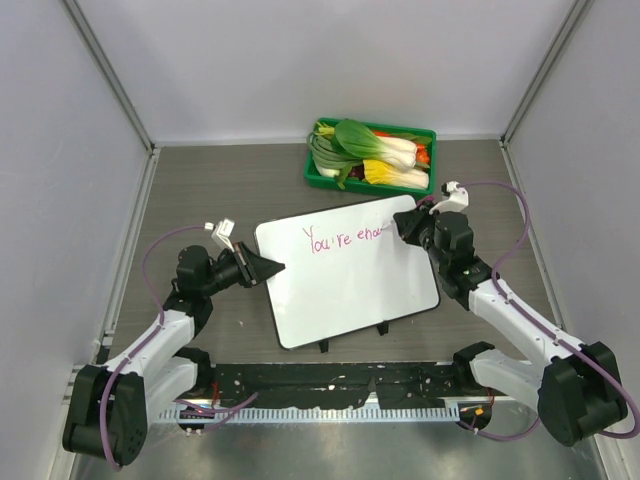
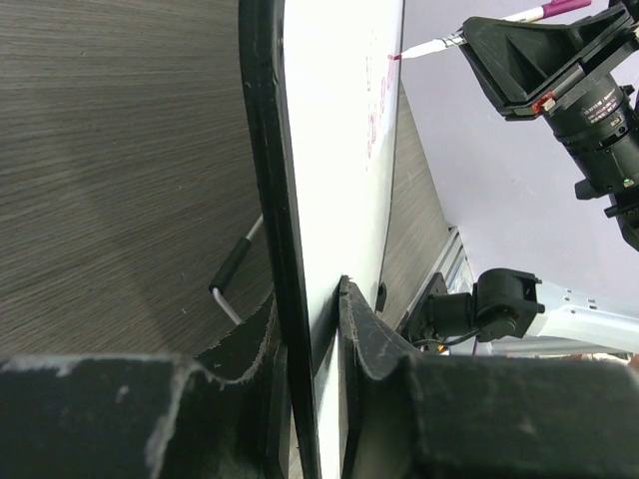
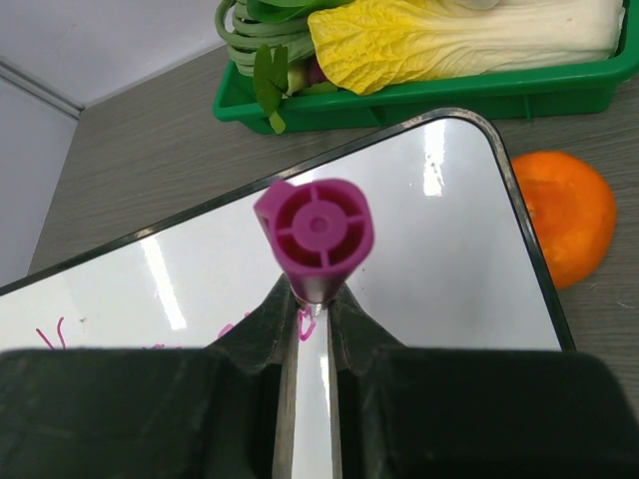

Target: Write a sentence on the whiteboard

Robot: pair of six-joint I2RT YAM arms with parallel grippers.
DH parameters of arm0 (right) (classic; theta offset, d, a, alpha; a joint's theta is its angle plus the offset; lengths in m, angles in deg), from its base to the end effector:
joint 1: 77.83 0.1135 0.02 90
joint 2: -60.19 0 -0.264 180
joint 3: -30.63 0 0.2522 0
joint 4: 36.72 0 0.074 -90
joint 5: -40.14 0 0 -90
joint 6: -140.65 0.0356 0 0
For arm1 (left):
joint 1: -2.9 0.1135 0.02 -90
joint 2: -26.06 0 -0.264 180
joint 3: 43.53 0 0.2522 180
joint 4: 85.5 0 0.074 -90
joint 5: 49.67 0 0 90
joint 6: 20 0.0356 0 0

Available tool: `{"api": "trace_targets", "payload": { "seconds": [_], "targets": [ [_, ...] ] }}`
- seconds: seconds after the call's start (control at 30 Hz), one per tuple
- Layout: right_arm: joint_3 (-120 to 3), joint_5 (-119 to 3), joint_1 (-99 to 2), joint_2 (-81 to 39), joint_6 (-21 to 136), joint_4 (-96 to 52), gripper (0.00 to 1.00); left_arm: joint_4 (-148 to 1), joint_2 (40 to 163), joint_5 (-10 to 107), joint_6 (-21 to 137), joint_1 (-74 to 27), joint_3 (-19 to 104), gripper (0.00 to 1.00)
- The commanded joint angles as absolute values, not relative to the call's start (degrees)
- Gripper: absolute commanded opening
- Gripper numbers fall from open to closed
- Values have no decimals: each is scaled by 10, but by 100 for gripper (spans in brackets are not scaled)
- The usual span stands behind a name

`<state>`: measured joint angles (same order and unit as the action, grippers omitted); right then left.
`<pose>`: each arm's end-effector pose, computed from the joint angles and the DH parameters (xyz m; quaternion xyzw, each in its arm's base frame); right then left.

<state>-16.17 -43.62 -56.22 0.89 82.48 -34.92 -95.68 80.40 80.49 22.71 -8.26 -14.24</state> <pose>0.2222 0.0838 0.2589 0.1035 0.7823 0.2371 0.5666 0.1843 -0.0598 0.1952 -0.0319 0.7727 -0.5171 0.3668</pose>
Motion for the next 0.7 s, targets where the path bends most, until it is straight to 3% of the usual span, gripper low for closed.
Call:
{"api": "trace_targets", "payload": {
  "seconds": [0.0, 0.67],
  "targets": [
    [-184, -426, -564, 6, 820, -360, 1, -897, 813, 728, 348, -81, -147, 0],
    [-160, -445, -564, 20, 815, -341, 1, -896, 812, 727, 347, -81, -147, 0]
  ]
}}
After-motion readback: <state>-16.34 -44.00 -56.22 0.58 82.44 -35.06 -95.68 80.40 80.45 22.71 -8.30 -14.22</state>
